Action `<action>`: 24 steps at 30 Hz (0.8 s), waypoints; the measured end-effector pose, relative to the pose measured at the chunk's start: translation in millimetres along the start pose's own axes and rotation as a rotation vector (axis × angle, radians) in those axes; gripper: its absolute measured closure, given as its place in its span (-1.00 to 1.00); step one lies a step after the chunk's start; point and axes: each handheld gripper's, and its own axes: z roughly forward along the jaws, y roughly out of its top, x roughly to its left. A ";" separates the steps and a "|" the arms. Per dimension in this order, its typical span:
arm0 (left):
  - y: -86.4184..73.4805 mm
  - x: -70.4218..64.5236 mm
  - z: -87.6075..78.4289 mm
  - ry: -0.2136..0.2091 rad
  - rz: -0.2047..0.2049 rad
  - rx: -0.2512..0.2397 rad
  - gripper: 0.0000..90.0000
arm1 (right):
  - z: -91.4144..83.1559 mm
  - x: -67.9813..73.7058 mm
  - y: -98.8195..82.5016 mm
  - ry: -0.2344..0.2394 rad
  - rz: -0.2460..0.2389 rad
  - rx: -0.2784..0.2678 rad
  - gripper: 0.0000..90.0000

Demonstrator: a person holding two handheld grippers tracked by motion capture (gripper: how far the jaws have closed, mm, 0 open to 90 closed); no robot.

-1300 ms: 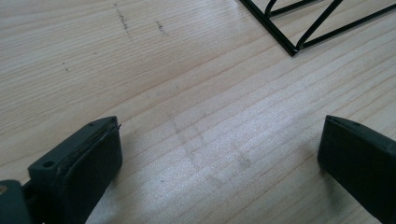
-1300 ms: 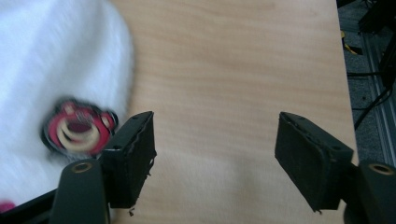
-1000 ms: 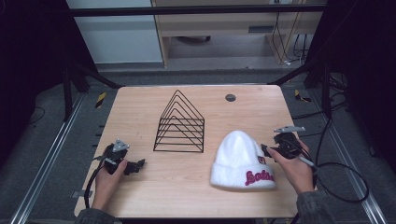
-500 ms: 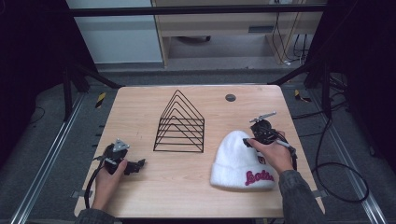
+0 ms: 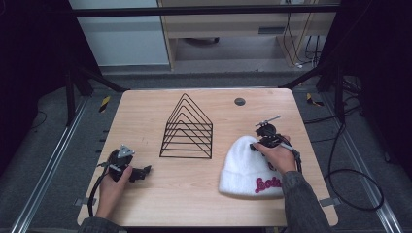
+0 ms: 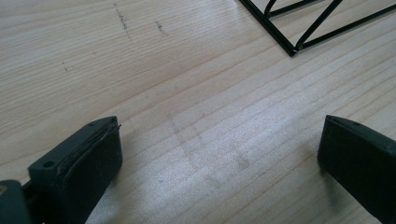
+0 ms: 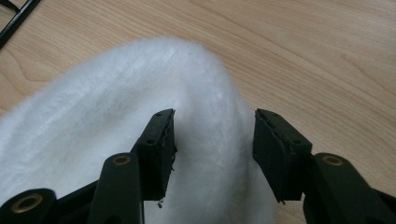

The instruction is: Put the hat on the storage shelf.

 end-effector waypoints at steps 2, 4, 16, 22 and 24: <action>0.0 -0.1 0.0 -0.001 0.000 0.000 -1.00 | 2.3 -1.1 0.1 0.000 0.006 0.006 0.12; 0.0 -0.1 0.0 -0.001 0.000 0.000 -1.00 | 3.0 -1.2 0.1 0.004 0.011 0.010 0.14; 0.4 -0.8 0.3 0.001 -0.002 0.000 -1.00 | 6.5 -3.6 -0.9 0.071 0.008 0.020 0.71; 1.1 -0.4 1.1 0.000 -0.001 -0.001 -1.00 | -15.1 2.8 -2.5 0.069 -0.047 -0.065 0.83; 1.4 -0.3 1.3 0.003 -0.003 0.000 -1.00 | -28.8 8.2 -3.4 0.078 -0.061 -0.104 0.84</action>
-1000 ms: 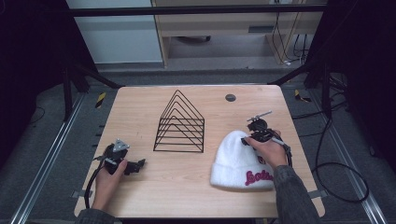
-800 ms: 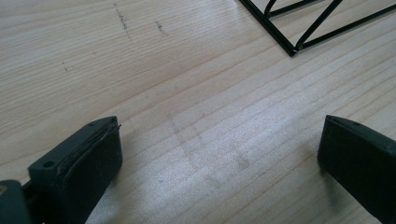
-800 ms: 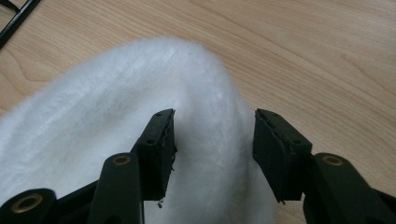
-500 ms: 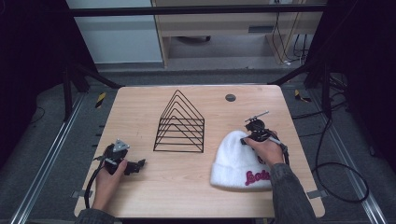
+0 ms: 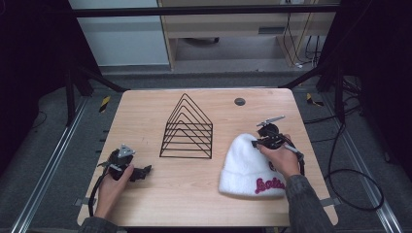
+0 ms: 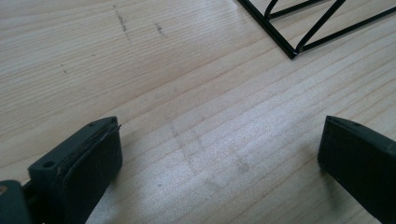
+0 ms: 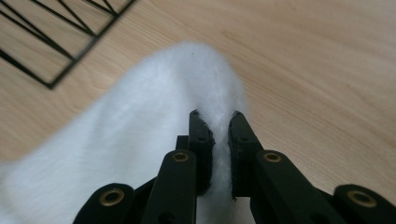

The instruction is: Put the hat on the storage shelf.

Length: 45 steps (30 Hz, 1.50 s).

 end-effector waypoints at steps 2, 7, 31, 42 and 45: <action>1.2 -0.8 1.2 0.008 -0.010 -0.001 -1.00 | -16.0 9.0 -0.1 -0.003 -0.025 -0.053 0.85; 2.0 -0.8 0.6 0.003 0.006 0.000 -1.00 | -46.0 24.9 -3.4 0.005 -0.076 -0.157 0.85; 100.8 -66.3 -98.1 -0.090 0.207 -0.293 -0.93 | -173.3 72.3 49.7 -0.011 -0.230 -0.543 0.86; 153.9 -86.9 -100.5 -0.151 0.281 -0.295 -0.85 | -199.0 87.1 105.4 0.001 -0.213 -0.670 0.86; 164.5 -85.9 -96.2 -0.177 0.288 -0.288 -0.81 | -200.9 93.3 118.4 0.011 -0.220 -0.684 0.86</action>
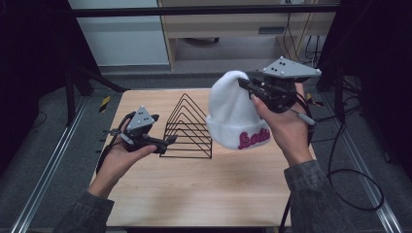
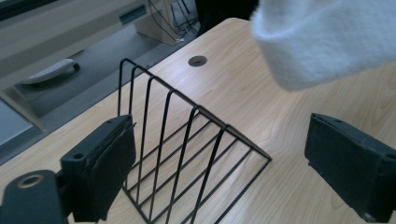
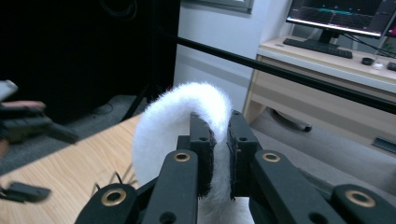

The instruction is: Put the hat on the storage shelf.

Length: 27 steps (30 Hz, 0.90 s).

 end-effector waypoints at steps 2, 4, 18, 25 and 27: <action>5.5 3.8 3.0 -0.022 -0.011 0.002 -0.78 | 5.2 2.2 7.3 0.008 0.006 -0.005 0.86; 12.2 5.0 5.4 -0.031 -0.007 0.000 -0.77 | 11.2 5.1 14.7 0.013 0.004 -0.007 0.86; 43.2 11.6 16.1 -0.081 0.001 -0.035 -0.73 | 48.0 32.4 62.8 0.080 -0.025 -0.039 0.86; 40.9 13.6 22.4 -0.111 -0.011 -0.020 -0.74 | 51.6 43.8 73.1 0.115 -0.028 -0.058 0.85; 41.4 12.5 23.9 -0.114 -0.007 -0.024 -0.62 | 52.2 46.5 73.3 0.121 -0.027 -0.059 0.85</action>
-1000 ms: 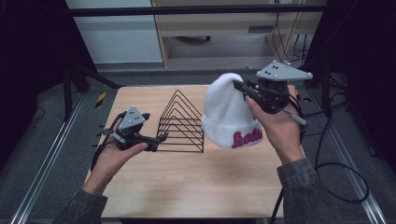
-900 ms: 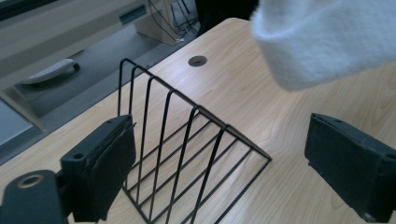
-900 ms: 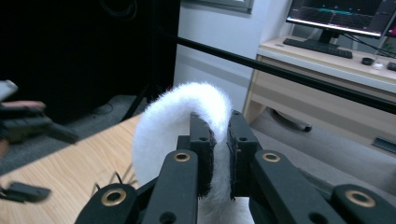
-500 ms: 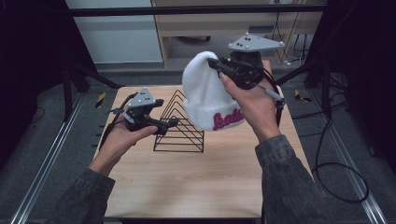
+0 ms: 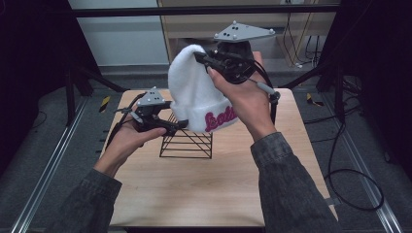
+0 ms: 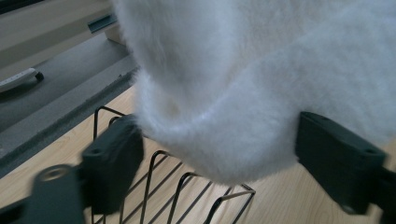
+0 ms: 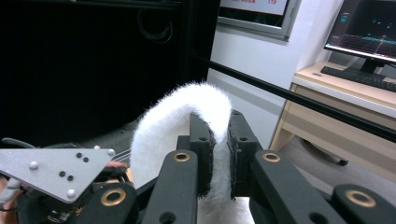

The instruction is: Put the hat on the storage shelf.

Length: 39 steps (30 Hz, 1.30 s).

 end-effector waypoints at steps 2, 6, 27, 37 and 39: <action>0.5 -0.5 2.0 -0.024 -0.012 0.005 -0.36 | 0.7 1.5 -0.8 0.002 -0.004 0.003 0.85; 1.2 0.7 5.2 -0.018 -0.004 0.022 0.48 | 1.6 -1.1 -5.0 0.000 0.000 0.014 0.85; -3.9 27.6 -35.1 0.140 -0.071 0.001 0.86 | 22.3 -30.7 -29.3 -0.069 0.039 0.086 0.85; -9.7 38.3 -35.7 0.155 -0.085 0.030 0.86 | 45.1 -35.1 -39.6 -0.071 0.053 0.126 0.84; -11.1 39.9 -34.6 0.157 -0.074 0.051 0.86 | 52.0 -37.5 -44.7 -0.076 0.055 0.144 0.84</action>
